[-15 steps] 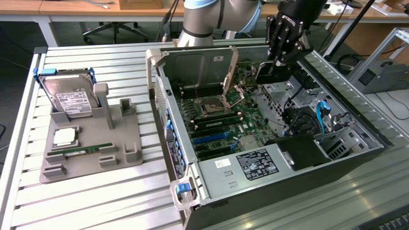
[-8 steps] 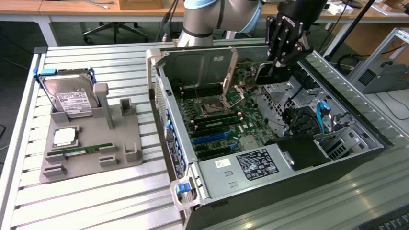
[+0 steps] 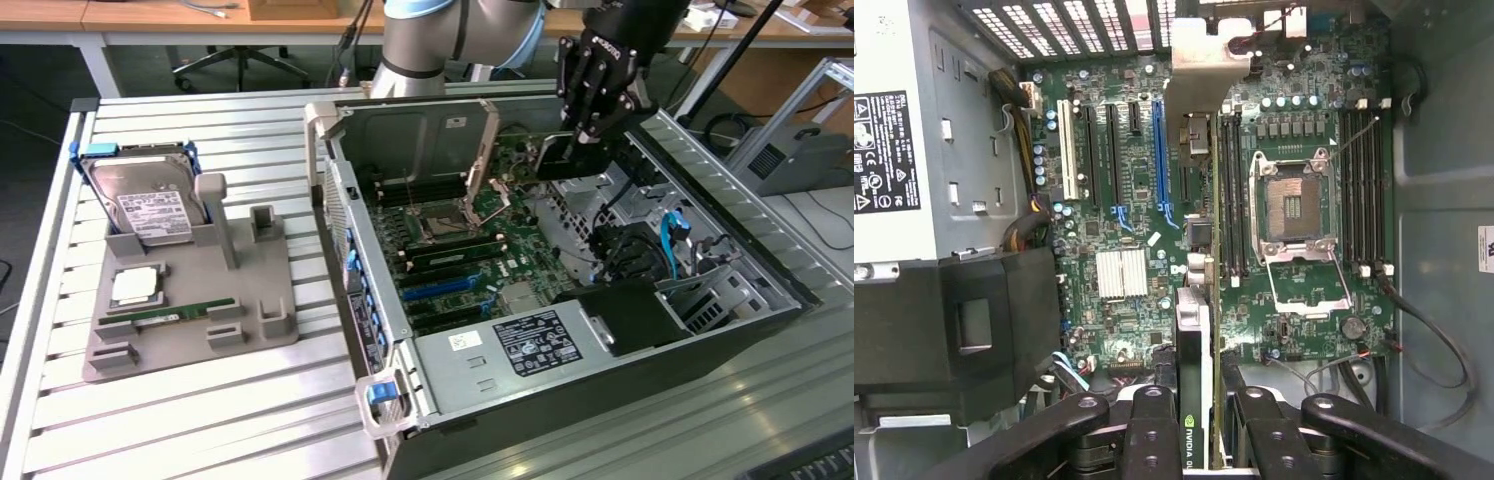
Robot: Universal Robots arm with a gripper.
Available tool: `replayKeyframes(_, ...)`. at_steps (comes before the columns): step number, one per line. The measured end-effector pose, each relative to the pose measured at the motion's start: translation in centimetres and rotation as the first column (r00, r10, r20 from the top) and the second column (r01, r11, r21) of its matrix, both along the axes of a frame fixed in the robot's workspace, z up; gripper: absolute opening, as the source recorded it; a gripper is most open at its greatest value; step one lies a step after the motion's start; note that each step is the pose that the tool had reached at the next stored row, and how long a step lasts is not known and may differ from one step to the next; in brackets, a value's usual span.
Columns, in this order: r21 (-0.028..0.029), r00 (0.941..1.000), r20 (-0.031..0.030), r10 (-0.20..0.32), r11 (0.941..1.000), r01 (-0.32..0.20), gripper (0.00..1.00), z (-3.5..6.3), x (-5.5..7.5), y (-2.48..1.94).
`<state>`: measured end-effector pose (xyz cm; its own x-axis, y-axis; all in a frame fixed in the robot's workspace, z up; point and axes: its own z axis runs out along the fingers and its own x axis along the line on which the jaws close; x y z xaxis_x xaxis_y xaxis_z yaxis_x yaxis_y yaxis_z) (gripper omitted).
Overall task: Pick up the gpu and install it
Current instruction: 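Insert the gpu into the slot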
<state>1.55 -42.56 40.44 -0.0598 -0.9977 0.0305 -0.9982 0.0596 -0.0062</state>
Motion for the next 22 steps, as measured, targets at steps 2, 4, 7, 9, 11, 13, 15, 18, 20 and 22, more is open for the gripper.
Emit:
replayKeyframes(2, 0.0001, 1.0, 0.0001, 0.0, 1.0, 0.0, 0.27, -0.16, 0.0, 0.0)
replayKeyframes(4, 0.0002, 1.0, 0.0002, 0.0, 1.0, 0.0, 0.27, -0.5, -0.1, 0.0)
replayKeyframes(7, 0.0, 1.0, 0.0002, 0.0, 1.0, 0.0, 0.27, -0.79, -0.2, 0.0)
replayKeyframes(9, -0.0001, 1.0, 0.0002, 0.0, 1.0, 0.0, 0.27, -0.8, -0.2, 0.0)
replayKeyframes(11, 0.0, 1.0, 0.0002, 0.0, 1.0, 0.0, 0.27, -0.82, -0.2, 0.0)
replayKeyframes(13, 0.0002, 1.0, 0.0008, 0.0, 1.0, 0.0, 0.27, -0.95, -0.3, 0.0)
replayKeyframes(15, 0.0002, 1.0, 0.0014, 0.0, 1.0, 0.0, 0.27, -1.14, -0.4, 0.0)
replayKeyframes(18, 0.0001, 1.0, 0.0022, 0.0, 1.0, 0.0, 0.27, -1.54, -0.6, 0.0)
replayKeyframes(20, 0.0001, 1.0, 0.0026, 0.0, 1.0, 0.0, 0.27, -1.86, -0.7, 0.0)
replayKeyframes(22, -0.0001, 1.0, 0.0026, 0.0, 1.0, 0.0, 0.27, -1.94, -0.8, 0.0)
